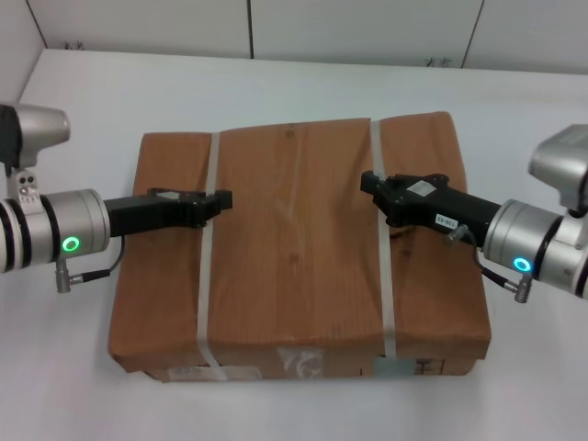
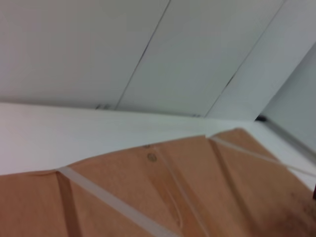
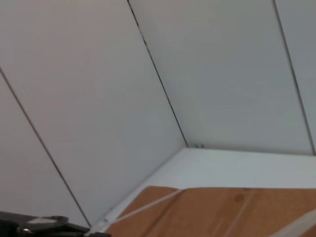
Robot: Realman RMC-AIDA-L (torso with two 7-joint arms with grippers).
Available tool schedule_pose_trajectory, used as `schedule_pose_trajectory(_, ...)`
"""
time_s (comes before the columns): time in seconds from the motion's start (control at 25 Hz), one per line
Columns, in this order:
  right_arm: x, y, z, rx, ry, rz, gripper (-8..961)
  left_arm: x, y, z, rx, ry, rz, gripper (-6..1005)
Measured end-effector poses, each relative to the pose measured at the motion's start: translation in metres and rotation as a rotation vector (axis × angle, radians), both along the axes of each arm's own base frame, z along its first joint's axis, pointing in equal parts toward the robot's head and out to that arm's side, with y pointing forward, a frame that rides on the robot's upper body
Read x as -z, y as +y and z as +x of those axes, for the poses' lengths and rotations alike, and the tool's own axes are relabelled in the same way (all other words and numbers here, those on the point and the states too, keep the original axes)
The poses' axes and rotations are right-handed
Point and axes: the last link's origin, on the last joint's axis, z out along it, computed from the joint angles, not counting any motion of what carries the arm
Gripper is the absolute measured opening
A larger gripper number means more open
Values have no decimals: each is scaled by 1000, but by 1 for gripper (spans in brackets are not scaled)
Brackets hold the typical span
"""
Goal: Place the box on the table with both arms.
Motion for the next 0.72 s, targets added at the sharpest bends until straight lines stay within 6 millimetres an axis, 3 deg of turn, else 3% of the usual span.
schedule_pose_trajectory(0.36,21,9,5,104,-151,-48,93,18,4,-4,-18,113,1,29)
schedule_pose_trajectory(0.72,26,9,12,166,-201,-75,119,30,3,-5,-15,175,-12,33)
